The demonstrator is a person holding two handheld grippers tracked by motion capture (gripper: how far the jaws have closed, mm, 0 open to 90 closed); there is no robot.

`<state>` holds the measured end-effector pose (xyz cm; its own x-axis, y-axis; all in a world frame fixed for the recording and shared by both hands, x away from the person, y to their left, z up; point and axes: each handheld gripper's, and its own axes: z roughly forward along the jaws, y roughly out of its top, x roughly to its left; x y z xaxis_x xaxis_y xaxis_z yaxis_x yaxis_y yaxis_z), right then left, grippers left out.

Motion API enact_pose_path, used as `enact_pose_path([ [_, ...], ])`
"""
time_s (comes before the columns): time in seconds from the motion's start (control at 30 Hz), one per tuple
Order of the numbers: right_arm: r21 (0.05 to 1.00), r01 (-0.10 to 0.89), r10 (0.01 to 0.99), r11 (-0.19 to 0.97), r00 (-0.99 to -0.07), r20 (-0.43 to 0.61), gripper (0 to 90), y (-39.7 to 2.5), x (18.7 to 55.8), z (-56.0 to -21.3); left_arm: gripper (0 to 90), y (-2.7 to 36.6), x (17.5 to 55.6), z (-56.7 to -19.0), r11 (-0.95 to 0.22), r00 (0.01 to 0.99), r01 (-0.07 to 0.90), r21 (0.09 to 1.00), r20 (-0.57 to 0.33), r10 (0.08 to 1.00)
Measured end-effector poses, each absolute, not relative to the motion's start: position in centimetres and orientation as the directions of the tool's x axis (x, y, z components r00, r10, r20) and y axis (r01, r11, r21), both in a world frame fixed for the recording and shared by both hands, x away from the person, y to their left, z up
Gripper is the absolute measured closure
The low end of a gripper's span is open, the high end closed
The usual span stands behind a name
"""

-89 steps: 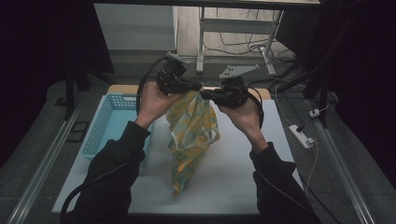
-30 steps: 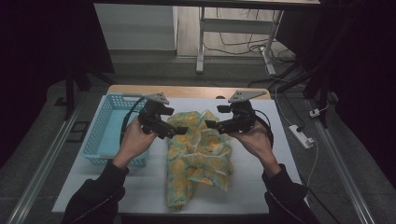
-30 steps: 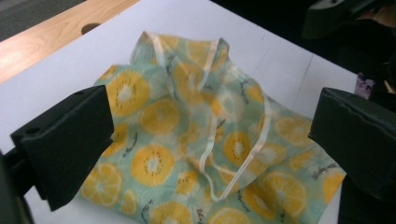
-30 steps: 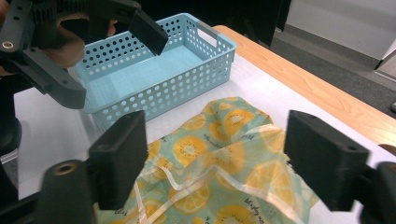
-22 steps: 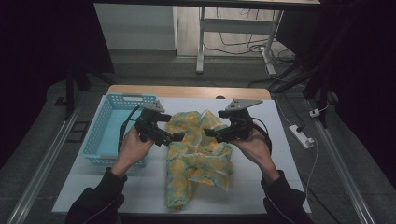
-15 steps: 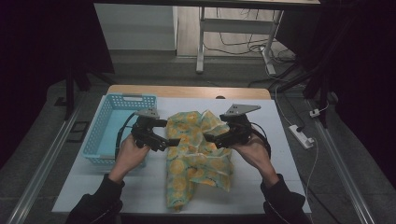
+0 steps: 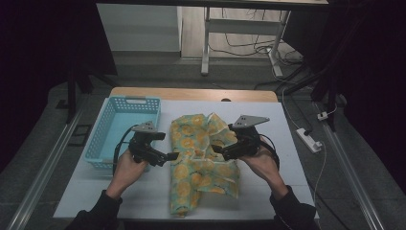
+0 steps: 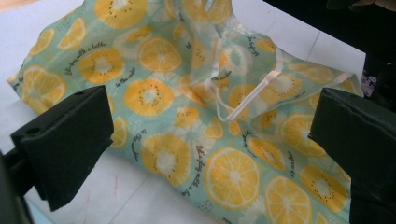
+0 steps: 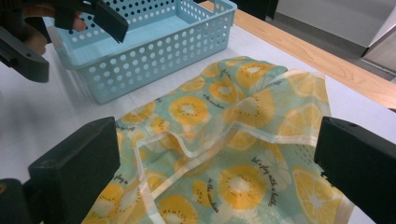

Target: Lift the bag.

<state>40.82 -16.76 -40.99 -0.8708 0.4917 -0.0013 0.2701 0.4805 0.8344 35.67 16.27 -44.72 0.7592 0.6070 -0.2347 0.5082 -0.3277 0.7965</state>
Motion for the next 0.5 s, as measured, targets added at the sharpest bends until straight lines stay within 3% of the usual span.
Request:
enact_pose_path([
  [0.5,0.824,0.263,0.484,0.501,-0.875,-0.016,0.0,-17.7,39.3,-42.0,0.0,17.1,32.8,-45.2,-0.328,0.745,0.509,0.796,-0.217,0.631],
])
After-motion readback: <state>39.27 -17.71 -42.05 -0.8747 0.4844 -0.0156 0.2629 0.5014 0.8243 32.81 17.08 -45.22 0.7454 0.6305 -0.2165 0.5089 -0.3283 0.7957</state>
